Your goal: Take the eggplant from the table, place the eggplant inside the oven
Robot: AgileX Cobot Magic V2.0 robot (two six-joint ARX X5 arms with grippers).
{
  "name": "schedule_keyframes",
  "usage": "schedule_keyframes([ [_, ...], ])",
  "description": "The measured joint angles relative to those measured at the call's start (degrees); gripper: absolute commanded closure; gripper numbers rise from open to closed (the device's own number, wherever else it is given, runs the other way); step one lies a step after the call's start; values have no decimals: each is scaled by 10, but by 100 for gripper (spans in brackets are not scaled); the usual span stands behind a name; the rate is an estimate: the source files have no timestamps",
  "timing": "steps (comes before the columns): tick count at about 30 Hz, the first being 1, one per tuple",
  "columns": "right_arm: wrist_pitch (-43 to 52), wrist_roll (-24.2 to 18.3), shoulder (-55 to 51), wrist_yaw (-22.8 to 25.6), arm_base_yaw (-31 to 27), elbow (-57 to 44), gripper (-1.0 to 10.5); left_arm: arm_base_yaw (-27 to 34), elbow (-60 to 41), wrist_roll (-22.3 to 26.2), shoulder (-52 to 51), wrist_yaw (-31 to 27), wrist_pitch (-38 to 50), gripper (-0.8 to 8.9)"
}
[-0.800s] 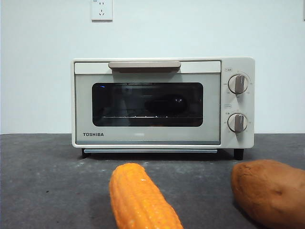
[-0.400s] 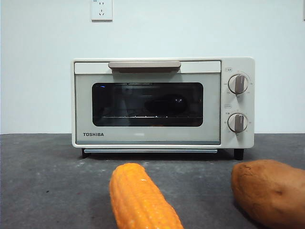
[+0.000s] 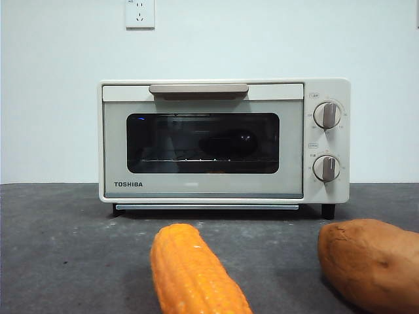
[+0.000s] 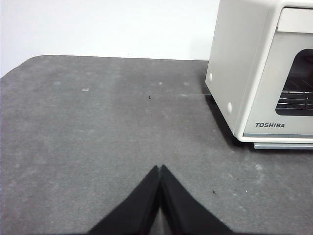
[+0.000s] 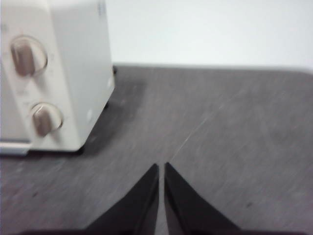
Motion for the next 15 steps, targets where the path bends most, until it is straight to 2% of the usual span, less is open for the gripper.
schedule_keyframes([
  [3,-31,14,-3,-12,1,0,943,0,0,0,0,0,0,807],
  [15,-33,20,-3,-12,1,0,943,0,0,0,0,0,0,807],
])
